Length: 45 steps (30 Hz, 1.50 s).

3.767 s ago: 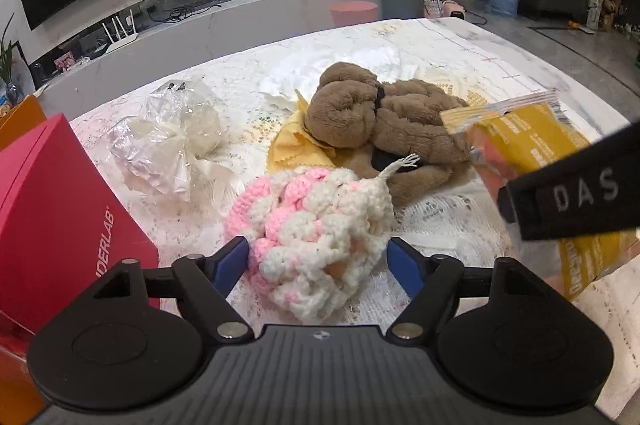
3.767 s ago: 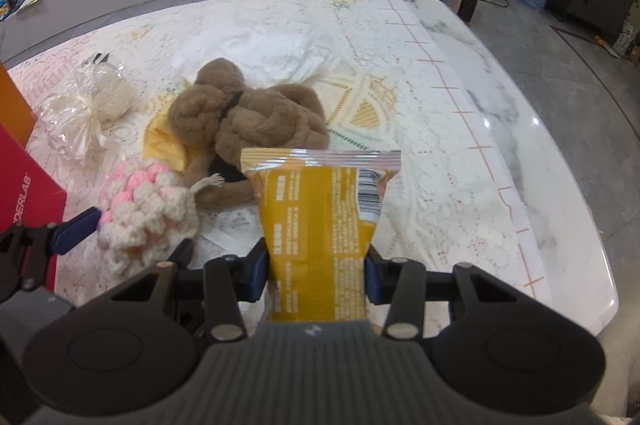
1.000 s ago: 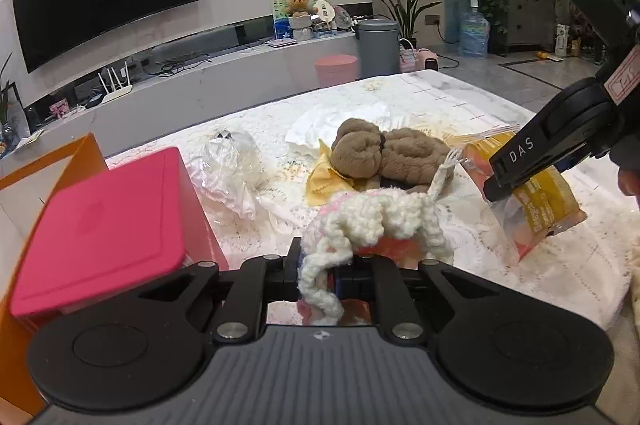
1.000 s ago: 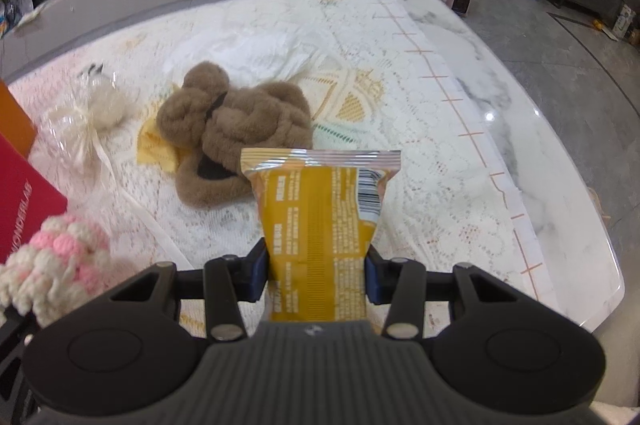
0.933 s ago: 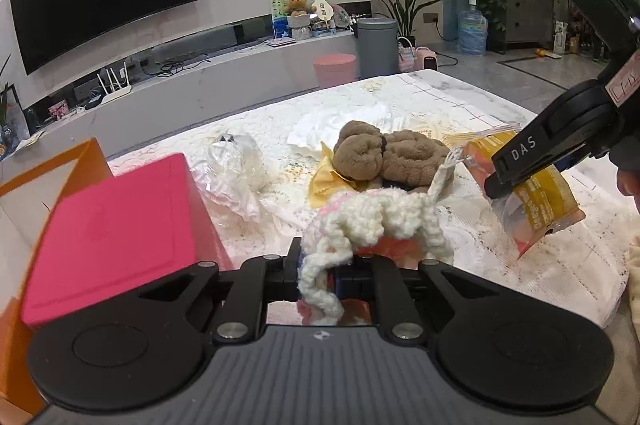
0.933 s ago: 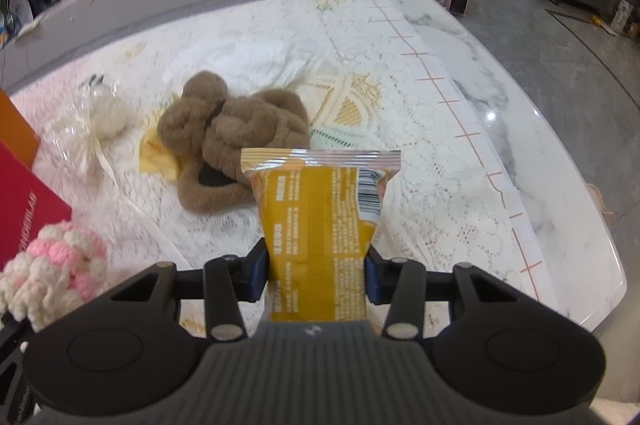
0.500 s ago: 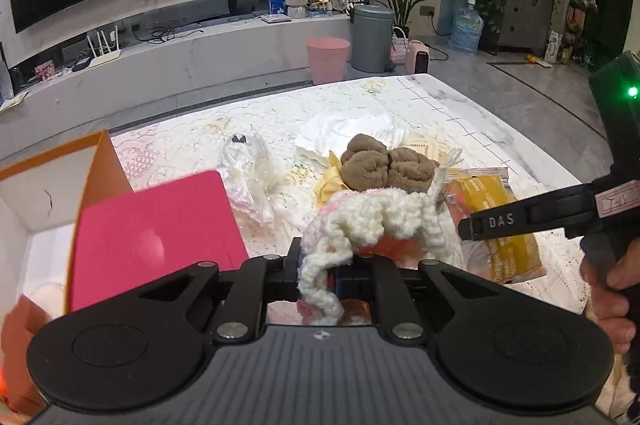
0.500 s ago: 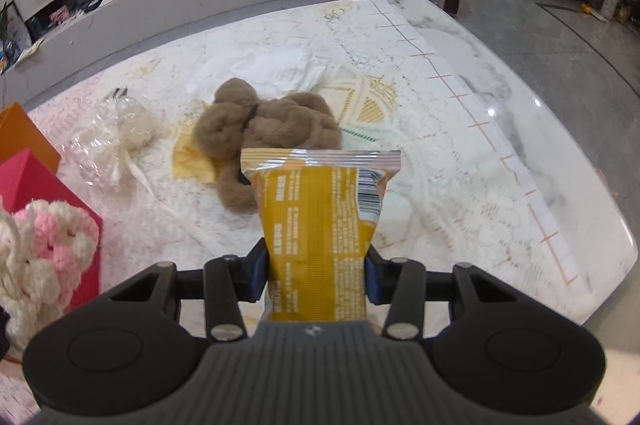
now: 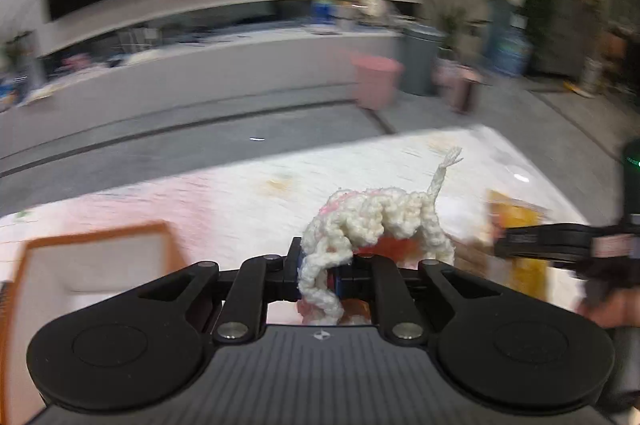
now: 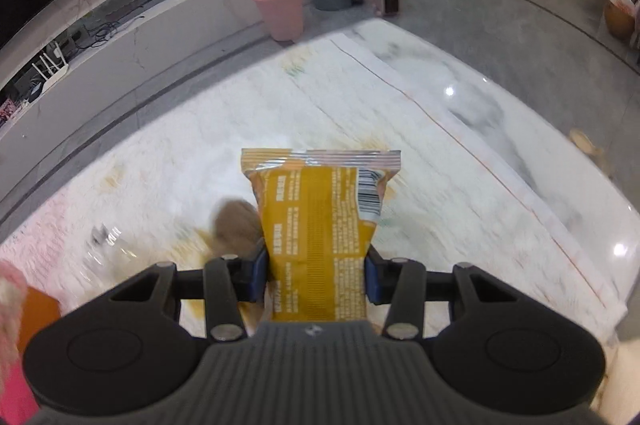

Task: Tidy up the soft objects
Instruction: 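Carry the crocheted ball with the left tool while the right tool carries the packet to the orange box, then open the left tool to drop the crocheted ball into the orange box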

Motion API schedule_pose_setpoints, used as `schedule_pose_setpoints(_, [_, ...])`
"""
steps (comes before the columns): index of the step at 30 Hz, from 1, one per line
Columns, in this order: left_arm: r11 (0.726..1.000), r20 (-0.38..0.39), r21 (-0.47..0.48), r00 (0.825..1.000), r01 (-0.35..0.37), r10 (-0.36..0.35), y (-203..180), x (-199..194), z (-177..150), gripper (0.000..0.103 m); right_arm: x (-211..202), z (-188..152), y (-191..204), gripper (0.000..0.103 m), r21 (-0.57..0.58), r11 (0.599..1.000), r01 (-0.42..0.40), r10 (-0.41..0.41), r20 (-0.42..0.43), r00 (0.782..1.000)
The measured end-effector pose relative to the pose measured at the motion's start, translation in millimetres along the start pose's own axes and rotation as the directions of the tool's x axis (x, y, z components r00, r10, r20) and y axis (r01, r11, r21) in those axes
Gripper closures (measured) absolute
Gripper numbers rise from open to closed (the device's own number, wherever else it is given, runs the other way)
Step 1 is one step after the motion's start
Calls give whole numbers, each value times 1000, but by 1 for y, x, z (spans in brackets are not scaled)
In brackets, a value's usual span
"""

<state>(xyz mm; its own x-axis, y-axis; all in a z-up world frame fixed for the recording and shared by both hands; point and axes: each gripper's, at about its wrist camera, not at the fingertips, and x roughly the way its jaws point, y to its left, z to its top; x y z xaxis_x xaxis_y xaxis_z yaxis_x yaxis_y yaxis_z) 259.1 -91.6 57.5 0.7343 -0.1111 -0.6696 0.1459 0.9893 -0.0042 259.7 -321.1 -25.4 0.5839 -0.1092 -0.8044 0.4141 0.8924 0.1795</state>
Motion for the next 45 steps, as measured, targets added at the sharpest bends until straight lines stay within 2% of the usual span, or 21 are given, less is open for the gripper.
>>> schedule_pose_setpoints(4, [993, 5, -100, 998, -64, 65, 48, 6, 12, 88, 2, 22, 45, 58, -40, 999, -34, 33, -23, 999])
schedule_pose_setpoints(9, [974, -9, -117, 980, -196, 197, 93, 2, 11, 88, -9, 29, 114, 58, -140, 990, -16, 17, 4, 1000])
schedule_pose_setpoints(13, [961, -41, -164, 975, -222, 218, 127, -6, -2, 88, -25, 22, 164, 58, -181, 979, -95, 95, -4, 995])
schedule_pose_setpoints(16, [956, -53, -165, 970, -242, 237, 146, -9, -7, 88, -38, 9, 200, 58, -208, 960, -188, 187, -27, 982])
schedule_pose_setpoints(21, [954, -93, -137, 963, -265, 254, 167, -7, -21, 88, -65, -23, 258, 58, -319, 889, -328, 328, -57, 943])
schedule_pose_setpoints(24, [955, -101, -113, 959, -276, 265, 172, -2, -32, 88, -80, -50, 287, 58, -440, 804, -398, 398, -97, 912])
schedule_pose_setpoints(27, [952, -129, -112, 954, -285, 271, 180, 6, -41, 88, -87, -76, 307, 58, -527, 723, -448, 435, -156, 887])
schedule_pose_setpoints(29, [948, -131, -94, 948, -304, 291, 183, 9, -45, 87, -87, -88, 315, 58, -562, 694, -451, 431, -178, 885])
schedule_pose_setpoints(31, [933, -134, -79, 931, -352, 340, 183, 12, -48, 86, -82, -94, 318, 58, -576, 690, -439, 410, -189, 892])
schedule_pose_setpoints(33, [918, -149, -95, 918, -384, 369, 187, 15, -51, 79, -77, -94, 316, 58, -591, 687, -422, 394, -185, 900])
schedule_pose_setpoints(34, [922, -155, -93, 921, -375, 359, 187, 17, -52, 75, -75, -95, 314, 58, -604, 686, -406, 383, -175, 907])
schedule_pose_setpoints(36, [928, -159, -61, 922, -367, 354, 185, 21, -53, 48, -73, -97, 308, 58, -616, 683, -392, 370, -170, 913])
schedule_pose_setpoints(38, [919, -137, -44, 914, -392, 383, 185, 22, -57, 33, -69, -95, 301, 58, -609, 691, -391, 366, -172, 915])
schedule_pose_setpoints(40, [925, -89, -26, 923, -378, 375, 180, 19, -59, 28, -66, -93, 294, 58, -599, 698, -394, 371, -168, 913])
schedule_pose_setpoints(41, [932, -78, -8, 930, -361, 360, 179, 18, -60, 19, -65, -92, 292, 58, -594, 700, -396, 376, -165, 912])
schedule_pose_setpoints(42, [940, -75, 7, 937, -341, 340, 176, 17, -59, 16, -63, -91, 291, 58, -591, 702, -397, 377, -164, 912])
schedule_pose_setpoints(43, [950, -78, 7, 947, -313, 312, 175, 14, -59, 16, -62, -90, 289, 58, -589, 706, -393, 373, -163, 913])
schedule_pose_setpoints(45, [963, -71, -52, 963, -265, 261, 180, 6, -61, 12, -61, -90, 284, 58, -582, 714, -389, 367, -162, 916])
